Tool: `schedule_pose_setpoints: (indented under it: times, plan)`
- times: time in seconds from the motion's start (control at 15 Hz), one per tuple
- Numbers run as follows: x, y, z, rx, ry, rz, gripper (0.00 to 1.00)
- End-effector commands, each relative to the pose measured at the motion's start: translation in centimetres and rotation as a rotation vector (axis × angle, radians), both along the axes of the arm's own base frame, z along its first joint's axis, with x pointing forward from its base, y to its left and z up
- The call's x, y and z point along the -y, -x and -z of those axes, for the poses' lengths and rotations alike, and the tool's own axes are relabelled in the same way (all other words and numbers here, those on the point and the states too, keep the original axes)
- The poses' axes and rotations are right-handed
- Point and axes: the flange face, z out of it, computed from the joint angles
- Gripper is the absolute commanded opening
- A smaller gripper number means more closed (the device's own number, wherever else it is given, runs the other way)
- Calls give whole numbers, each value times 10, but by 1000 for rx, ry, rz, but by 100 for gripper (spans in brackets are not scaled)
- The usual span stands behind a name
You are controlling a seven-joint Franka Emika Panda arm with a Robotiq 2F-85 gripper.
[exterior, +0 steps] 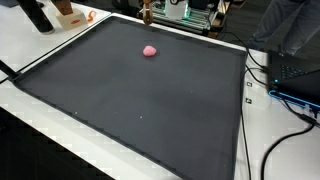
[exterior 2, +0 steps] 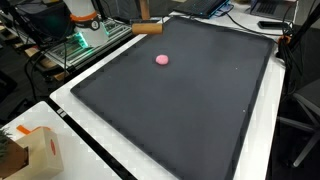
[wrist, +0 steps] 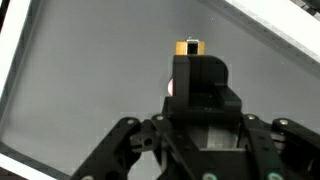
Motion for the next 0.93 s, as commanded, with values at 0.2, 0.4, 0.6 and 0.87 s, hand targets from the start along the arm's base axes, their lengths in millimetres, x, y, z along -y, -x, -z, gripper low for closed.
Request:
schedule_pose_setpoints:
  times: [0.2, 0.4, 0.6, 0.87]
  plan:
    - [-8, -10, 13, -35, -11, -33, 24]
    - [-24, -21, 39, -72, -13, -90, 24]
    - [-36, -30, 61, -66, -21, -153, 24]
    - [-42, -38, 88, -49, -13, -204, 24]
